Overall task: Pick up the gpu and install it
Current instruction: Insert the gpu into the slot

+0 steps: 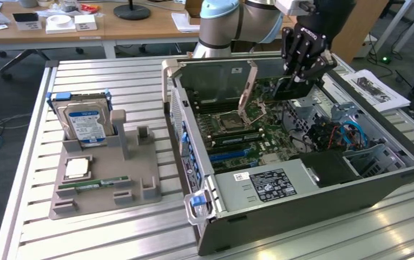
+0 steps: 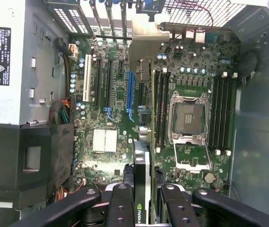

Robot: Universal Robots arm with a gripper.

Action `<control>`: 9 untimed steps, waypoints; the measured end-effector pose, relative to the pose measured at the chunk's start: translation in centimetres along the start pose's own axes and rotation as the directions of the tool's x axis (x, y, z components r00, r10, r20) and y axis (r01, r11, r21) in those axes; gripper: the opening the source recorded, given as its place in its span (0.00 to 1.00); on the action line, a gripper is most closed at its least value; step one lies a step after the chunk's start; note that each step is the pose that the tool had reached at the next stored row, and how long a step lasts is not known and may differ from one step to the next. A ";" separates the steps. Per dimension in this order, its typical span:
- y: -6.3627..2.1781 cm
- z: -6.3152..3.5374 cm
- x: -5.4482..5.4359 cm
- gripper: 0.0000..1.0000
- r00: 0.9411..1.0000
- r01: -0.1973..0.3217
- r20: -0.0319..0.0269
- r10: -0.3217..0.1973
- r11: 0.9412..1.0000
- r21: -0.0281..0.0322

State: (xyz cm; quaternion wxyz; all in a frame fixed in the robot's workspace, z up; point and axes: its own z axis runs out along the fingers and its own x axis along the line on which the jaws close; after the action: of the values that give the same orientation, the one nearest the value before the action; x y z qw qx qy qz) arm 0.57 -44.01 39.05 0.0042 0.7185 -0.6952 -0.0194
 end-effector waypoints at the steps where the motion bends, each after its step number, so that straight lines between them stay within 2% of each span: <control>1: 0.01 0.15 0.0 0.27 1.000 0.000 0.000 0.000 1.000 0.000; 9: 0.15 1.32 0.0 0.27 1.000 0.000 0.000 0.000 1.000 0.002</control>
State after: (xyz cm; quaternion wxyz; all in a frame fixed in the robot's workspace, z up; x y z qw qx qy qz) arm 0.37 -44.01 37.74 0.0033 0.7186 -0.6952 -0.0185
